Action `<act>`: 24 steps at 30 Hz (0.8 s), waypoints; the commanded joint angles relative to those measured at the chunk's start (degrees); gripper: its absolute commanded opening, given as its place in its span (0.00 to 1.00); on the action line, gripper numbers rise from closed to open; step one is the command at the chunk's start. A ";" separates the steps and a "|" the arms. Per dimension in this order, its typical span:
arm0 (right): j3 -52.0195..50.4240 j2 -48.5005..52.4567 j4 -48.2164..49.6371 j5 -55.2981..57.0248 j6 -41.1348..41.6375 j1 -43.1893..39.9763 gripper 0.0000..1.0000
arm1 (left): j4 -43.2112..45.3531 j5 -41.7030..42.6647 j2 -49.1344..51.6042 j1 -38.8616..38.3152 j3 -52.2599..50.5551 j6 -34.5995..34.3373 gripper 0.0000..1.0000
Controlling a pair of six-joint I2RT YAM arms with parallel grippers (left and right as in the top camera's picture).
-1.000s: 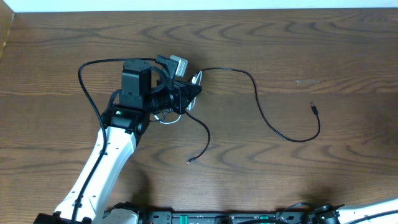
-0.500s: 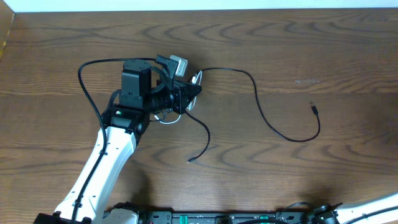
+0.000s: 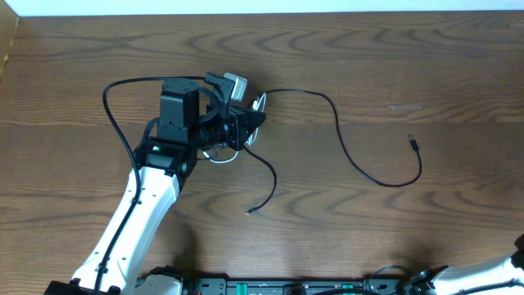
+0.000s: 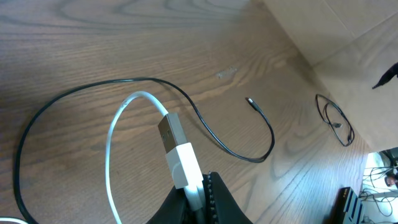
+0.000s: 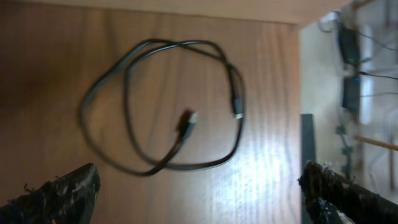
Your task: Untangle cables
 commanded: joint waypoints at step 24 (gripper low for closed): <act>-0.07 -16.37 -0.98 -41.77 -24.30 41.77 0.99 | -1.90 5.22 0.48 -0.13 -0.33 0.96 0.07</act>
